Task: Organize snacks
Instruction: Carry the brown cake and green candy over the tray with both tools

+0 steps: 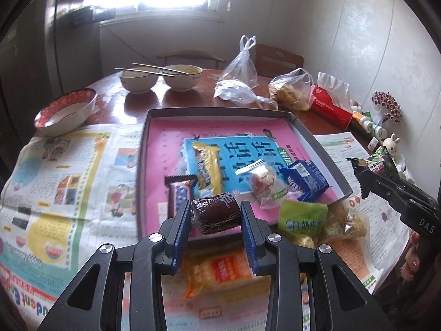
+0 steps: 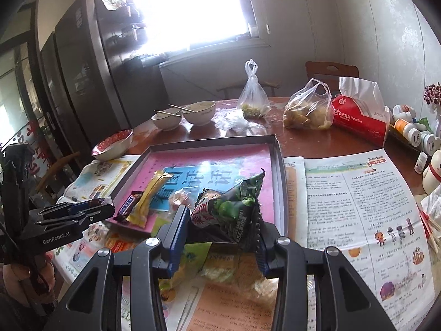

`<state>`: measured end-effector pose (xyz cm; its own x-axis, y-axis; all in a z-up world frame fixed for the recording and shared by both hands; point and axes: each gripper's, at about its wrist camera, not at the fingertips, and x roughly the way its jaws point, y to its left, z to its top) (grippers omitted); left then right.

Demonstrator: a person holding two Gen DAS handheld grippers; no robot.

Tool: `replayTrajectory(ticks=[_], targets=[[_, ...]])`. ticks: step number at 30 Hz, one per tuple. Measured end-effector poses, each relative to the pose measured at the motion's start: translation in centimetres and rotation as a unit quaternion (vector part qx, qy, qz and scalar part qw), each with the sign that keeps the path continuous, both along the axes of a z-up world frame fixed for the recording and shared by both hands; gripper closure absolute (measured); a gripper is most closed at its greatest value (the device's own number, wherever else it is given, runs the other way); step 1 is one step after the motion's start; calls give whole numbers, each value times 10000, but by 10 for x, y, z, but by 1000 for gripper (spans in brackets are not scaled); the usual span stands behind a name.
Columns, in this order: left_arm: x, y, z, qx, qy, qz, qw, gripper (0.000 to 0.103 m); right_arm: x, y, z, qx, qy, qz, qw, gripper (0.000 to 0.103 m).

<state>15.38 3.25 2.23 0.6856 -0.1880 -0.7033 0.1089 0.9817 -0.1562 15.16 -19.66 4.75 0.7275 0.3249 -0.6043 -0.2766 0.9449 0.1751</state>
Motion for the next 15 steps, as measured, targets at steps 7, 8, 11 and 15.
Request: replayTrajectory(ticks=[7, 8, 11, 15], targets=[[26, -15, -7, 17, 73, -177, 9998, 67, 20, -1, -5, 2, 72, -47, 10000, 60], [30, -17, -9, 21, 98, -201, 9997, 67, 23, -1, -6, -23, 77, -63, 9999, 60], [38, -22, -14, 30, 166, -266, 9995, 67, 30, 0, -11, -178, 91, -131, 9997, 60], [45, -29, -21, 90, 199, -350, 9991, 67, 36, -3, -20, -418, 116, -298, 9986, 60]])
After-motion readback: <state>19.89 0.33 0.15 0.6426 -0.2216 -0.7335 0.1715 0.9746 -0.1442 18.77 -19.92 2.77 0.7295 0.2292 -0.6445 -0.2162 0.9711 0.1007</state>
